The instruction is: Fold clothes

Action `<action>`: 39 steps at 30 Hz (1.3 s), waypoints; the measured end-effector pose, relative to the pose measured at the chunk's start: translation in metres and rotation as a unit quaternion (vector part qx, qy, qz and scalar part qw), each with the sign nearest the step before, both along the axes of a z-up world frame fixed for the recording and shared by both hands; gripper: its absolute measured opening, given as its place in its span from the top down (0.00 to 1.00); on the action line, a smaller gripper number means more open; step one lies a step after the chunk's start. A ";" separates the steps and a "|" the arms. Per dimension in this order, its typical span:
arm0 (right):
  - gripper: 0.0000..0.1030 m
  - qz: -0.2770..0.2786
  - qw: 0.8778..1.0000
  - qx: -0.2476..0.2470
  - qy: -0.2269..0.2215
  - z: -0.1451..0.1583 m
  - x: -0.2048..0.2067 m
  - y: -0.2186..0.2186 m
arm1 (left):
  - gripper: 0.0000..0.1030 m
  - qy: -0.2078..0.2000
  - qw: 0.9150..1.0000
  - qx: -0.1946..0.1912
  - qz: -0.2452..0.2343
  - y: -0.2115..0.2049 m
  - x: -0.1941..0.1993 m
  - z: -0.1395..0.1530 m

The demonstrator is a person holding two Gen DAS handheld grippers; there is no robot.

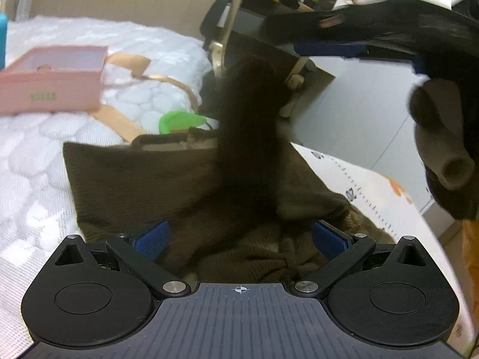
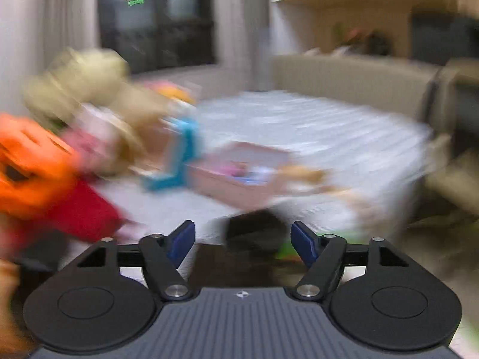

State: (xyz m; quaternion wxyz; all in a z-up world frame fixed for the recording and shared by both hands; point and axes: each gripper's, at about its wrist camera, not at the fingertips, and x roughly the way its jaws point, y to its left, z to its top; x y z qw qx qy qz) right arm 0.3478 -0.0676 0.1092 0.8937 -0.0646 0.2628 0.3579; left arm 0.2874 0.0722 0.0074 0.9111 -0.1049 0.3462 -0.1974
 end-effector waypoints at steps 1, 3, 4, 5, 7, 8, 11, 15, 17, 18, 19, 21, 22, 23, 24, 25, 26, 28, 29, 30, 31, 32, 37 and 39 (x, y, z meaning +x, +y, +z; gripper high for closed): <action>0.31 0.003 1.000 0.016 0.027 -0.001 0.003 -0.001 | 0.00 -0.007 1.000 0.012 0.000 -0.003 -0.002 0.002; 0.31 -0.009 0.995 0.057 0.078 -0.005 0.011 -0.011 | 0.00 -0.017 1.000 0.026 0.001 -0.005 -0.005 0.004; 0.31 -0.018 0.996 0.056 0.068 -0.005 0.010 -0.014 | 0.00 -0.017 0.999 0.027 0.006 -0.005 -0.003 0.004; 0.30 -0.028 0.996 0.055 0.058 -0.006 0.009 -0.018 | 0.00 -0.017 0.999 0.028 0.011 -0.005 -0.002 0.005; 0.28 -0.054 0.997 0.041 0.033 -0.009 0.007 -0.024 | 0.00 -0.009 0.999 0.023 0.030 0.000 0.004 0.004; 0.27 -0.066 0.997 0.034 0.024 -0.011 0.006 -0.029 | 0.00 -0.002 0.999 0.018 0.043 0.005 0.008 0.003; 0.19 -0.094 0.995 0.025 0.013 -0.024 0.002 -0.048 | 0.00 0.018 0.995 -0.023 0.095 0.027 0.016 -0.002; 0.18 -0.144 0.989 -0.007 -0.010 -0.054 -0.004 -0.077 | 0.00 -0.005 0.988 -0.042 0.150 0.053 0.012 0.002; 0.18 -0.167 0.986 -0.025 -0.012 -0.073 -0.001 -0.087 | 0.00 -0.006 0.984 -0.046 0.173 0.060 0.014 0.003; 0.18 -0.175 0.984 -0.028 -0.008 -0.080 0.000 -0.092 | 0.00 -0.001 0.983 -0.045 0.178 0.062 0.018 0.002; 0.18 -0.183 0.983 -0.030 -0.004 -0.088 0.001 -0.096 | 0.00 0.007 0.984 -0.041 0.175 0.061 0.024 0.000; 0.18 -0.192 0.981 -0.024 0.010 -0.101 -0.001 -0.102 | 0.01 0.026 0.985 -0.022 0.168 0.055 0.035 -0.006; 0.18 -0.195 0.981 -0.019 0.018 -0.107 -0.003 -0.105 | 0.05 0.037 0.986 -0.009 0.163 0.051 0.040 -0.011; 0.18 -0.198 0.980 -0.014 0.027 -0.114 -0.004 -0.107 | 0.31 0.047 0.986 0.005 0.158 0.046 0.046 -0.015; 0.18 -0.201 0.979 -0.009 0.035 -0.120 -0.006 -0.110 | 0.50 0.049 0.987 0.022 0.149 0.041 0.049 -0.019; 0.18 -0.203 0.978 -0.006 0.041 -0.125 -0.008 -0.112 | 0.67 0.039 0.988 0.046 0.140 0.034 0.049 -0.017; 0.18 -0.203 0.978 -0.006 0.042 -0.127 -0.010 -0.113 | 0.72 0.027 0.988 0.070 0.132 0.028 0.049 -0.015; 0.18 -0.202 0.979 -0.009 0.039 -0.126 -0.015 -0.113 | 0.88 -0.024 0.988 0.105 0.112 0.017 0.046 0.005; 0.18 -0.203 0.979 -0.011 0.031 -0.123 -0.017 -0.113 | 0.89 -0.056 0.987 0.110 0.107 0.014 0.043 0.019; 0.18 -0.204 0.979 -0.011 0.022 -0.119 -0.019 -0.114 | 0.91 -0.101 0.982 0.113 0.111 0.013 0.035 0.036; 0.18 -0.206 0.978 -0.008 0.012 -0.115 -0.021 -0.114 | 0.91 -0.147 0.976 0.115 0.114 0.012 0.027 0.053; 0.18 -0.208 0.978 -0.005 0.002 -0.111 -0.022 -0.115 | 0.91 -0.191 0.968 0.117 0.117 0.011 0.019 0.070; 0.18 -0.203 0.979 -0.019 -0.014 -0.106 -0.026 -0.111 | 0.74 -0.215 0.959 0.143 0.120 0.026 -0.008 0.057; 0.18 -0.198 0.980 -0.026 -0.009 -0.108 -0.025 -0.108 | 0.62 -0.140 0.973 0.138 0.123 0.040 -0.005 0.026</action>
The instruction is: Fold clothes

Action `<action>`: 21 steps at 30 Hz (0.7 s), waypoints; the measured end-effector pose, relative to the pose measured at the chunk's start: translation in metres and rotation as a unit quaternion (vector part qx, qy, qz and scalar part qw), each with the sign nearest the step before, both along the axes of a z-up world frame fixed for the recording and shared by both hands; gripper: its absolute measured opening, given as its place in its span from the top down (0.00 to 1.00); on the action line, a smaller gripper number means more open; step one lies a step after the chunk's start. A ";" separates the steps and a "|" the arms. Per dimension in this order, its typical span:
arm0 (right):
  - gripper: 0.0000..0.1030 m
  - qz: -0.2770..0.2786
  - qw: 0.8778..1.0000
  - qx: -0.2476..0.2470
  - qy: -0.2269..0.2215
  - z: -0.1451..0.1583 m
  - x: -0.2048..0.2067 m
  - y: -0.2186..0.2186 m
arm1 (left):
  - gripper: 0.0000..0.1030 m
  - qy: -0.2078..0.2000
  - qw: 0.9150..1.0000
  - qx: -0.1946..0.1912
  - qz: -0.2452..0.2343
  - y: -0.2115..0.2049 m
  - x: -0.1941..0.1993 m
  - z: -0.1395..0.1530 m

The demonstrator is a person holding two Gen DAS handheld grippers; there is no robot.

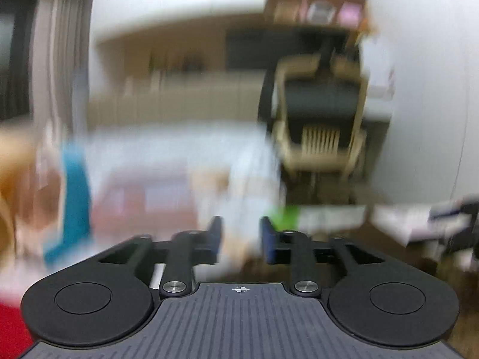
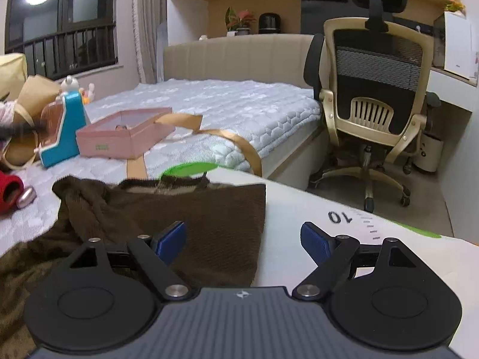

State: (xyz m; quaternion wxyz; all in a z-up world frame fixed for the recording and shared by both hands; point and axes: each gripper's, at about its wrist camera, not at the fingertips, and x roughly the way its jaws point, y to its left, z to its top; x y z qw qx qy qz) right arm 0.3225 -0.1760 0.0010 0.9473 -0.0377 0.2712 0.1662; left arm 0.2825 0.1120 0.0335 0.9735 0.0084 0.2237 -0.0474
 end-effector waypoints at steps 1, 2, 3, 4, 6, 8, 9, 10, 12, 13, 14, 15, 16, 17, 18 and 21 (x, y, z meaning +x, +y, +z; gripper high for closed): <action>0.18 0.009 1.000 0.000 0.004 0.001 0.001 0.003 | 0.58 0.038 0.999 -0.034 0.006 0.011 0.001 -0.012; 0.19 0.023 1.000 0.001 0.010 0.003 0.002 0.007 | 0.50 0.074 0.995 -0.067 0.012 0.021 0.003 -0.024; 0.21 0.037 0.999 0.002 0.015 0.005 0.002 0.011 | 0.44 0.089 0.991 -0.103 0.018 0.031 0.003 -0.027; 0.27 0.056 0.998 0.002 0.018 0.008 0.003 0.018 | 0.34 0.103 0.985 -0.138 0.025 0.040 0.004 -0.030; 0.28 0.119 0.993 -0.002 0.014 0.020 0.001 0.044 | 0.15 0.116 0.975 -0.186 0.032 0.055 0.004 -0.032; 0.28 0.182 0.983 0.005 0.018 0.028 0.003 0.076 | 0.07 0.116 0.975 -0.187 0.029 0.057 0.003 -0.035; 0.28 0.203 0.979 0.006 0.023 0.029 0.006 0.094 | 0.07 0.123 0.975 -0.184 0.028 0.055 0.005 -0.038; 0.28 0.218 0.976 0.002 0.031 0.028 0.012 0.113 | 0.06 0.135 0.973 -0.185 0.027 0.055 0.002 -0.044; 0.28 0.231 0.971 -0.011 0.057 0.017 0.032 0.143 | 0.05 0.167 0.966 -0.198 0.019 0.053 0.002 -0.057; 0.28 0.233 0.969 -0.019 0.077 0.007 0.043 0.155 | 0.04 0.184 0.961 -0.205 0.015 0.053 0.003 -0.065; 0.36 0.232 0.967 -0.027 0.102 -0.005 0.055 0.165 | 0.03 0.193 0.959 -0.207 0.014 0.054 0.002 -0.070; 0.52 0.230 0.965 -0.032 0.126 -0.015 0.064 0.170 | 0.03 0.193 0.959 -0.205 0.015 0.055 0.001 -0.075; 0.85 0.227 0.963 -0.028 0.144 -0.021 0.068 0.170 | 0.03 0.188 0.961 -0.201 0.013 0.054 -0.001 -0.075; 0.89 0.223 0.964 -0.015 0.145 -0.019 0.067 0.166 | 0.01 0.188 0.962 -0.199 0.014 0.053 -0.001 -0.074; 0.90 0.217 0.967 0.003 0.132 -0.011 0.065 0.159 | 0.01 0.189 0.962 -0.197 0.015 0.052 -0.002 -0.073; 0.91 0.158 0.987 0.014 -0.013 0.030 0.040 0.143 | 0.00 0.196 0.961 -0.193 0.023 0.049 0.002 -0.075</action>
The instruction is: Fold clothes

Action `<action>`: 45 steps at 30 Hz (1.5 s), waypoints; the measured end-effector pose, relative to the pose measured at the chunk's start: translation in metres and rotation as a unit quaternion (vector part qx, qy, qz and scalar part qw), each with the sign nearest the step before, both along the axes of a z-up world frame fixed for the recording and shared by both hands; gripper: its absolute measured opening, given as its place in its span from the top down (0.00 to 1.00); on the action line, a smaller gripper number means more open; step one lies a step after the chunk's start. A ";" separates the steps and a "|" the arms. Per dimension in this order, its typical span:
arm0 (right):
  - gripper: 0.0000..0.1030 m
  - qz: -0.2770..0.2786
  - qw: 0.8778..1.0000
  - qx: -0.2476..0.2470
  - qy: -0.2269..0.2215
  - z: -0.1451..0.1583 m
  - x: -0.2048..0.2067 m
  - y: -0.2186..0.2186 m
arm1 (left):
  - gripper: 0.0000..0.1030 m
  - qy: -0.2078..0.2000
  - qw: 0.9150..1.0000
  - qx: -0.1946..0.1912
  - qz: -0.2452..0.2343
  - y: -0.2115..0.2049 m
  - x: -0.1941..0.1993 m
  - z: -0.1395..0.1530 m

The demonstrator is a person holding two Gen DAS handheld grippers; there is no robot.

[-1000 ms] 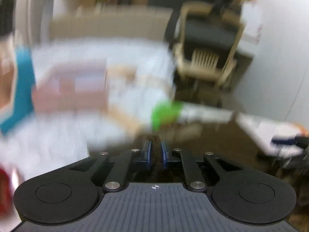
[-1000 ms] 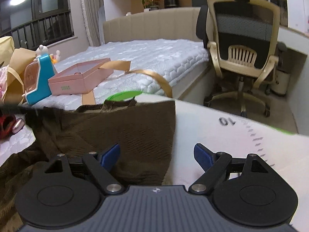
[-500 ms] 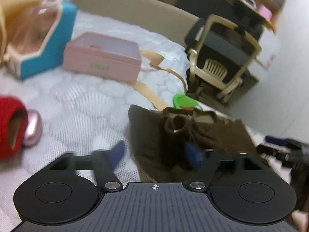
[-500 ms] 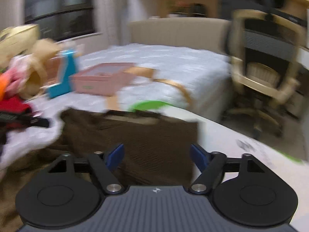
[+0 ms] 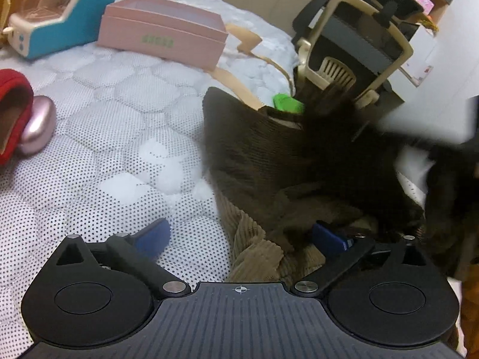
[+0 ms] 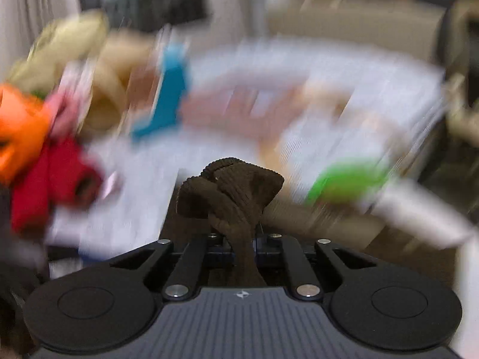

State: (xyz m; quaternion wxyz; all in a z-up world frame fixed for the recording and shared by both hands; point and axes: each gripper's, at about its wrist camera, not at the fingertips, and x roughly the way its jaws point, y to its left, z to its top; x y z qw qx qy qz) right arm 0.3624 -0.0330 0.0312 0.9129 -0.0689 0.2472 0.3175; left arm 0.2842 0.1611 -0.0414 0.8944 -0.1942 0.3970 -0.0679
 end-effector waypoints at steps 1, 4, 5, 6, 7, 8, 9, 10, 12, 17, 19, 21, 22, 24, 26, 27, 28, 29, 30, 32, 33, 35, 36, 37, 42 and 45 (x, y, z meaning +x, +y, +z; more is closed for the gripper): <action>0.92 -0.015 0.998 -0.011 -0.065 0.009 -0.012 0.003 | 0.00 0.001 1.000 0.003 0.000 -0.001 0.001 0.000; 0.91 -0.013 0.969 -0.089 -0.232 0.011 -0.047 0.031 | 0.00 0.000 1.000 0.007 -0.004 -0.001 -0.002 0.000; 0.89 0.012 0.970 -0.113 -0.216 0.000 -0.048 0.043 | 0.00 -0.002 1.000 0.005 -0.009 0.000 -0.004 0.000; 0.86 0.043 0.974 -0.136 -0.174 -0.013 -0.044 0.056 | 0.00 -0.003 1.000 0.003 -0.013 0.001 -0.006 0.000; 0.77 0.068 0.980 -0.140 -0.124 -0.024 -0.040 0.064 | 0.00 -0.004 1.000 0.001 -0.017 0.003 -0.007 0.000; 0.73 0.086 0.987 -0.123 -0.066 -0.032 -0.035 0.066 | 0.00 -0.006 1.000 -0.001 -0.022 0.004 -0.009 0.001; 0.72 0.103 0.989 -0.105 -0.007 -0.040 -0.030 0.068 | 0.00 -0.007 1.000 -0.003 -0.026 0.005 -0.011 0.001; 0.64 0.114 0.990 -0.082 0.033 -0.043 -0.027 0.066 | 0.00 -0.005 1.000 -0.005 -0.030 0.007 -0.015 0.002; 0.42 0.123 0.990 -0.029 0.068 -0.036 -0.026 0.050 | 0.00 -0.003 0.999 -0.006 -0.039 0.011 -0.022 0.002; 0.37 0.117 0.989 0.052 0.068 0.003 -0.027 -0.023 | 0.00 0.004 0.999 -0.021 -0.038 0.017 -0.021 0.004; 0.37 0.056 0.997 0.037 0.036 0.014 -0.022 -0.053 | 0.00 0.003 0.999 -0.035 -0.026 0.019 -0.017 0.009; 0.37 -0.027 0.999 -0.018 -0.001 0.007 -0.015 -0.079 | 0.00 -0.019 0.998 -0.050 -0.023 0.017 -0.011 0.021; 0.38 -0.052 0.997 -0.049 -0.009 0.000 -0.010 -0.086 | 0.00 -0.038 0.997 -0.057 -0.029 0.014 -0.008 0.030; 0.45 -0.083 0.991 -0.105 -0.005 -0.023 0.001 -0.098 | 0.00 -0.075 0.993 -0.072 -0.052 0.004 0.000 0.046; 0.47 -0.111 0.983 -0.148 0.003 -0.043 0.010 -0.109 | 0.00 -0.100 0.986 -0.089 -0.099 -0.012 0.011 0.058; 0.47 -0.126 0.978 -0.167 0.006 -0.052 0.014 -0.115 | 0.00 -0.105 0.983 -0.093 -0.119 -0.020 0.017 0.060; 0.47 -0.141 0.973 -0.183 0.006 -0.058 0.018 -0.121 | 0.00 -0.104 0.981 -0.092 -0.135 -0.028 0.024 0.059; 0.50 -0.153 0.970 -0.190 0.005 -0.059 0.021 -0.125 | 0.00 -0.095 0.982 -0.086 -0.140 -0.034 0.033 0.055; 0.51 -0.163 0.968 -0.191 0.007 -0.058 0.024 -0.128 | 0.00 -0.083 0.984 -0.079 -0.135 -0.038 0.040 0.049; 0.52 -0.157 0.972 -0.177 0.007 -0.048 0.024 -0.126 | 0.00 -0.035 0.992 -0.060 -0.108 -0.039 0.060 0.030; 0.52 -0.146 0.975 -0.166 0.004 -0.041 0.022 -0.122 | 0.00 -0.014 0.994 -0.053 -0.095 -0.037 0.067 0.022; 0.52 -0.110 0.985 -0.136 0.006 -0.025 0.019 -0.113 | 0.00 0.001 0.994 -0.060 -0.087 -0.029 0.074 0.012; 0.52 -0.095 0.988 -0.120 0.013 -0.017 0.019 -0.112 | 0.00 -0.005 0.995 -0.060 -0.084 -0.027 0.073 0.017; 0.52 -0.085 0.991 -0.106 0.020 -0.011 0.020 -0.113 | 0.00 -0.012 0.995 -0.060 -0.081 -0.025 0.071 0.022; 0.44 -0.093 0.993 -0.033 0.067 0.000 0.058 -0.119 | 0.00 -0.062 0.998 -0.018 -0.005 0.002 0.061 0.055; 0.44 -0.138 0.984 0.007 0.114 -0.017 0.092 -0.134 | 0.00 -0.029 0.999 -0.013 0.029 0.017 0.076 0.043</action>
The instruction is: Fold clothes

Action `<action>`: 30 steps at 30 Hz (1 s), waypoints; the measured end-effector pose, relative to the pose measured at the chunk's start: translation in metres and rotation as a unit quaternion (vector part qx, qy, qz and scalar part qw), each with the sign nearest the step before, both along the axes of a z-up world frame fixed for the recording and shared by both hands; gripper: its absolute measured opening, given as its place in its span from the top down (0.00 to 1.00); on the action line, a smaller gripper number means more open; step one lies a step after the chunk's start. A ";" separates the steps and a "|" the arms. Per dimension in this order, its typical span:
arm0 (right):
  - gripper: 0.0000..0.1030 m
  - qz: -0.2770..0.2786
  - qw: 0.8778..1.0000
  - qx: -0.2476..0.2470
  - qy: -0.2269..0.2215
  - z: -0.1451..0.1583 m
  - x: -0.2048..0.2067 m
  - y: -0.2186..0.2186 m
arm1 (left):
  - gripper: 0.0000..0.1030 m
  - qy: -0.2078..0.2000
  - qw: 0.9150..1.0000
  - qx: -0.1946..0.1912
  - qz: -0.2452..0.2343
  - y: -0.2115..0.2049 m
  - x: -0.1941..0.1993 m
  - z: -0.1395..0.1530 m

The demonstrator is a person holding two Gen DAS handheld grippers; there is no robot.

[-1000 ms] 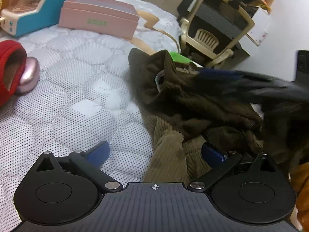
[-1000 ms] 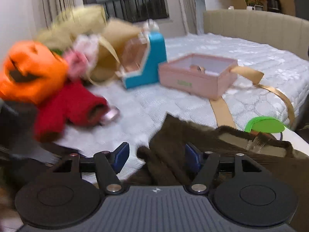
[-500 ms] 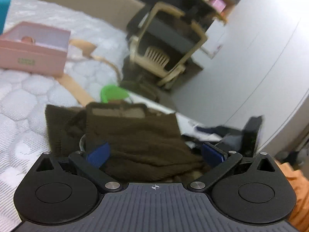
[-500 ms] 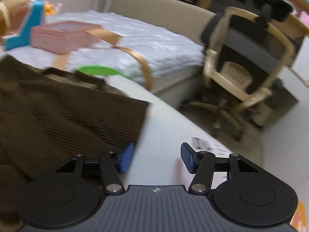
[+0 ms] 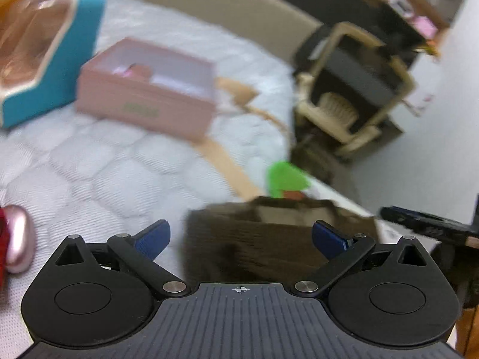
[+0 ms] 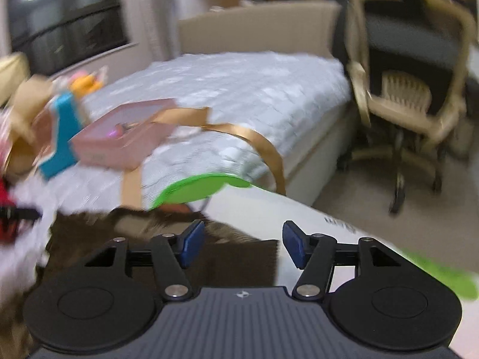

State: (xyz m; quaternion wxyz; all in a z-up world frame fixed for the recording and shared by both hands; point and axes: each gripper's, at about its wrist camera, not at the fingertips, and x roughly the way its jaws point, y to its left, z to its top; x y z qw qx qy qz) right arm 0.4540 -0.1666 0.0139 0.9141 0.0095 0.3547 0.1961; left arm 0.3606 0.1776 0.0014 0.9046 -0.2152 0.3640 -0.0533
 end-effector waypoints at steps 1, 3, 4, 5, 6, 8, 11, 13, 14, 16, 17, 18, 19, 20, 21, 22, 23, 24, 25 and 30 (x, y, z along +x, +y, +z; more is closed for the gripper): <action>0.44 -0.012 1.000 0.002 0.010 -0.008 0.008 -0.001 | 0.00 0.012 1.000 -0.001 0.004 0.001 0.007 -0.008; 0.44 -0.021 0.999 0.003 0.032 -0.023 0.020 0.000 | 0.01 0.036 0.999 -0.004 0.012 0.004 0.020 -0.025; 0.42 -0.017 0.999 0.006 0.041 -0.031 0.023 0.004 | 0.01 0.041 0.999 -0.005 0.014 0.001 0.025 -0.032; 0.42 -0.011 0.999 0.007 0.045 -0.038 0.024 0.009 | 0.01 0.039 0.999 0.007 0.019 -0.003 0.027 -0.035; 0.44 -0.003 0.999 0.004 0.046 -0.042 0.024 0.014 | 0.02 0.036 0.999 0.018 0.023 -0.008 0.030 -0.038; 0.82 0.019 0.999 -0.011 0.037 -0.042 0.017 0.022 | 0.28 0.032 0.998 0.053 0.029 -0.018 0.031 -0.038; 0.87 0.031 0.999 0.006 0.009 -0.016 -0.011 0.012 | 0.83 0.016 0.997 0.075 0.012 -0.023 0.019 -0.022; 0.88 0.038 0.999 0.027 -0.011 0.006 -0.035 0.002 | 0.85 -0.010 0.997 0.078 -0.006 -0.023 -0.005 -0.002; 0.88 0.047 0.998 0.036 -0.024 0.020 -0.053 -0.005 | 0.85 -0.028 0.996 0.080 -0.016 -0.023 -0.021 0.012; 0.88 0.070 0.995 0.044 -0.056 0.046 -0.097 -0.020 | 0.86 -0.066 0.993 0.090 -0.033 -0.025 -0.060 0.040; 0.90 0.080 0.994 0.044 -0.067 0.055 -0.118 -0.026 | 0.86 -0.082 0.991 0.095 -0.040 -0.026 -0.082 0.051; 0.91 0.090 0.992 0.040 -0.073 0.059 -0.139 -0.031 | 0.86 -0.098 0.989 0.101 -0.047 -0.027 -0.104 0.061; 0.91 0.100 0.991 0.036 -0.080 0.063 -0.161 -0.036 | 0.86 -0.100 0.989 0.099 -0.053 -0.028 -0.123 0.062; 0.91 0.109 0.990 0.029 -0.082 0.063 -0.181 -0.040 | 0.86 -0.102 0.988 0.098 -0.058 -0.029 -0.143 0.064; 0.92 0.116 0.990 0.016 -0.080 0.058 -0.200 -0.043 | 0.86 -0.104 0.988 0.097 -0.063 -0.030 -0.162 0.065; 0.93 0.122 0.990 0.001 -0.077 0.051 -0.216 -0.045 | 0.86 -0.106 0.987 0.095 -0.069 -0.031 -0.181 0.066; 0.93 0.124 0.990 -0.015 -0.072 0.042 -0.230 -0.047 | 0.83 -0.102 0.988 0.092 -0.075 -0.032 -0.194 0.062; 0.94 0.124 0.990 -0.030 -0.065 0.032 -0.242 -0.050 | 0.82 -0.097 0.988 0.089 -0.084 -0.033 -0.206 0.055; 1.00 0.121 0.990 -0.042 -0.057 0.021 -0.250 -0.052 | 0.77 -0.092 0.988 0.086 -0.093 -0.034 -0.217 0.049; 1.00 0.103 0.987 -0.107 -0.059 -0.007 -0.274 -0.055 | 0.34 -0.066 0.993 0.057 -0.083 -0.022 -0.223 0.033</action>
